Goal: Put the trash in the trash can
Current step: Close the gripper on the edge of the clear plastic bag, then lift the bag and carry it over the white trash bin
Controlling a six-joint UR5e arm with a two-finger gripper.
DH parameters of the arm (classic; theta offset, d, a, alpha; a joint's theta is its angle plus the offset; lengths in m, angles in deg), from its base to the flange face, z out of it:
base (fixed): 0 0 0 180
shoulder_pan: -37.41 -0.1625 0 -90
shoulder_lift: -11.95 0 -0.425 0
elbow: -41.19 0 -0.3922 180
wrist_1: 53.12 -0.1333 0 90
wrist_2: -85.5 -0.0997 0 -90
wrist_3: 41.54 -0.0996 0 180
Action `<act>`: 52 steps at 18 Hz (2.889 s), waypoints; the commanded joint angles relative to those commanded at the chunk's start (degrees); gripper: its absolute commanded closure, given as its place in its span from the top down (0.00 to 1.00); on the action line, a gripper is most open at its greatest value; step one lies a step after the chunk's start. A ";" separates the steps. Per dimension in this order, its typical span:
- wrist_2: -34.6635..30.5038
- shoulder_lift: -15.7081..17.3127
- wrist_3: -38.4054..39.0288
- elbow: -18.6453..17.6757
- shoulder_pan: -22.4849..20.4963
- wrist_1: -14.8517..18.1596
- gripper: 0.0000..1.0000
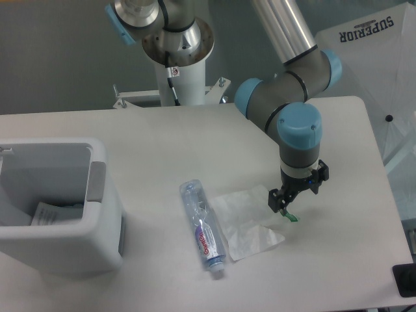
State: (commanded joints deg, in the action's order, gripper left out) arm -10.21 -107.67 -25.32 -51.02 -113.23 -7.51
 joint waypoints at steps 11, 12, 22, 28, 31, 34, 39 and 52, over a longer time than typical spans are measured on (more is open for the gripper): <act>-1.05 -6.33 16.04 3.62 0.53 -1.05 1.00; -1.84 -6.42 16.21 3.62 0.61 -1.14 1.00; -3.87 -6.51 19.38 2.47 3.43 -1.32 0.96; -3.69 -6.42 18.85 2.47 3.43 -1.41 0.40; -3.52 -6.25 18.76 2.56 3.43 -1.41 0.23; -2.99 -5.55 18.76 2.91 3.43 -1.32 0.05; -2.55 -2.65 18.59 3.09 3.34 -1.76 0.00; 0.60 8.43 15.42 13.35 5.09 -3.60 0.00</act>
State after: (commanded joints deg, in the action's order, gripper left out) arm -9.61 -99.24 -9.90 -37.67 -108.14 -11.10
